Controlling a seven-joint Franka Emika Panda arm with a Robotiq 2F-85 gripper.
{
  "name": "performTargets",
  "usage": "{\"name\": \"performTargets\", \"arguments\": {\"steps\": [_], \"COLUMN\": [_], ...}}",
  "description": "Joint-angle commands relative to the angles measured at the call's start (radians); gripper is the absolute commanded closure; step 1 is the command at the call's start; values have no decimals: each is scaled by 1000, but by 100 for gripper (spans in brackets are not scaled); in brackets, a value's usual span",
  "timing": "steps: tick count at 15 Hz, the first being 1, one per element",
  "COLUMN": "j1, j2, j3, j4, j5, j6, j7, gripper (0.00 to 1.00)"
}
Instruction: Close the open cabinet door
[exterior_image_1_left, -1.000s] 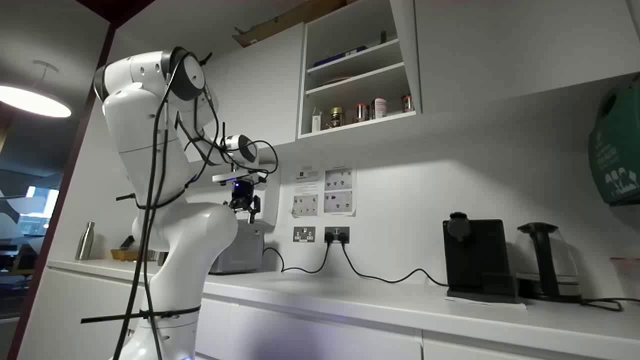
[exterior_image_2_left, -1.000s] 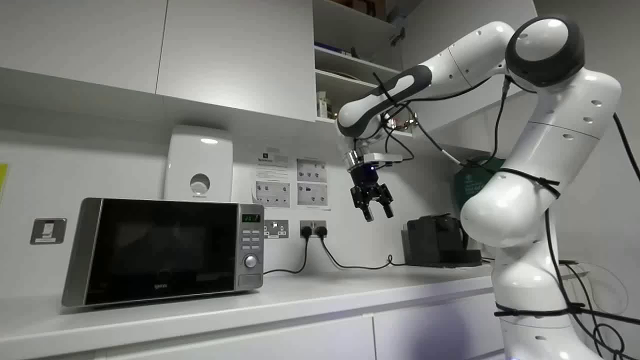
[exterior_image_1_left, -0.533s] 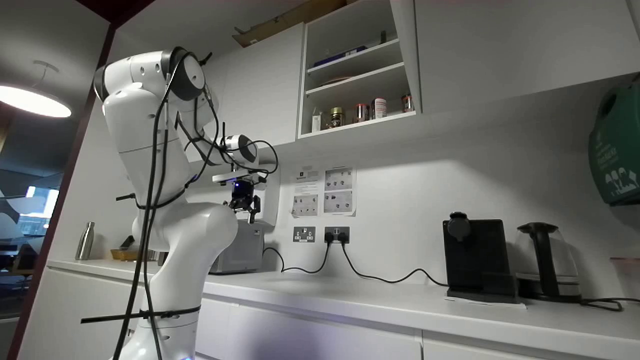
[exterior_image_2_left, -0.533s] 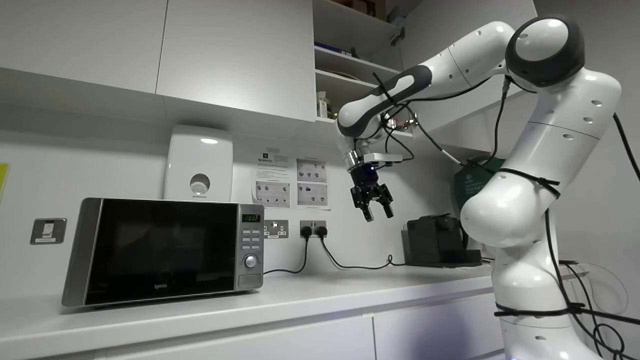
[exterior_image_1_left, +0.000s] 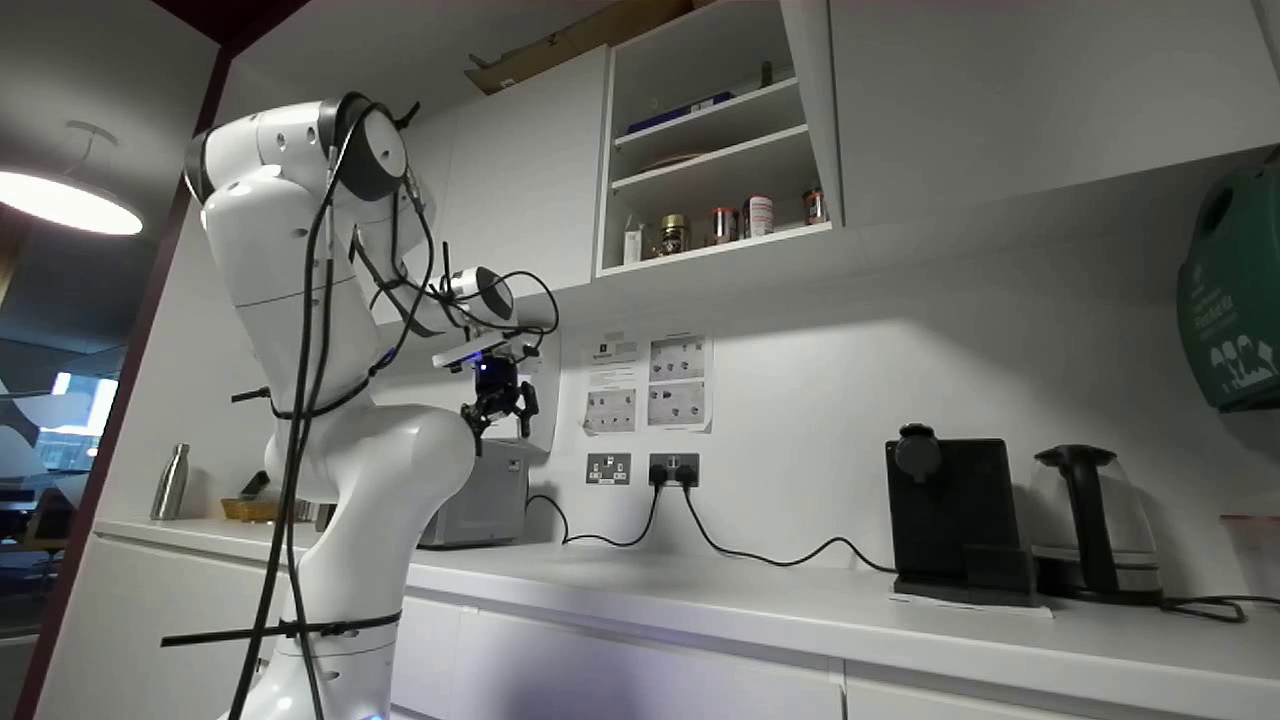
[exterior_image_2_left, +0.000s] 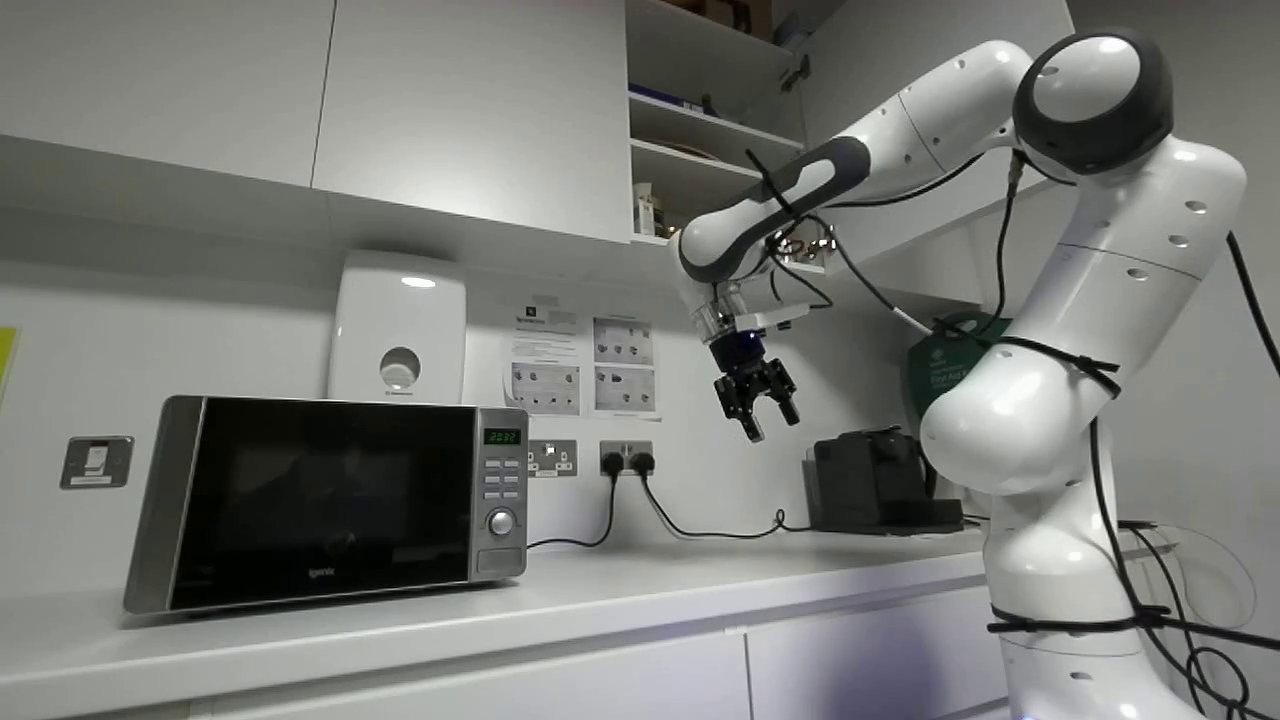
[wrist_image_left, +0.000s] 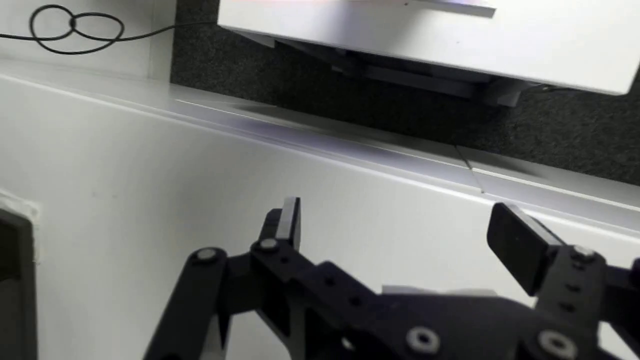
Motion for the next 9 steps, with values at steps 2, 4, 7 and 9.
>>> {"name": "performTargets", "arguments": {"steps": [2, 4, 7, 9], "j1": [-34, -52, -85, -107], "j2": [-45, -68, -134, -187], "j3": [24, 25, 1, -22], "j4": [5, 5, 12, 23], "j5": [-187, -264, -321, -317], "j6": [-32, -44, -81, -101], "j7": [80, 126, 197, 236], "gripper": [0, 0, 0, 0]}}
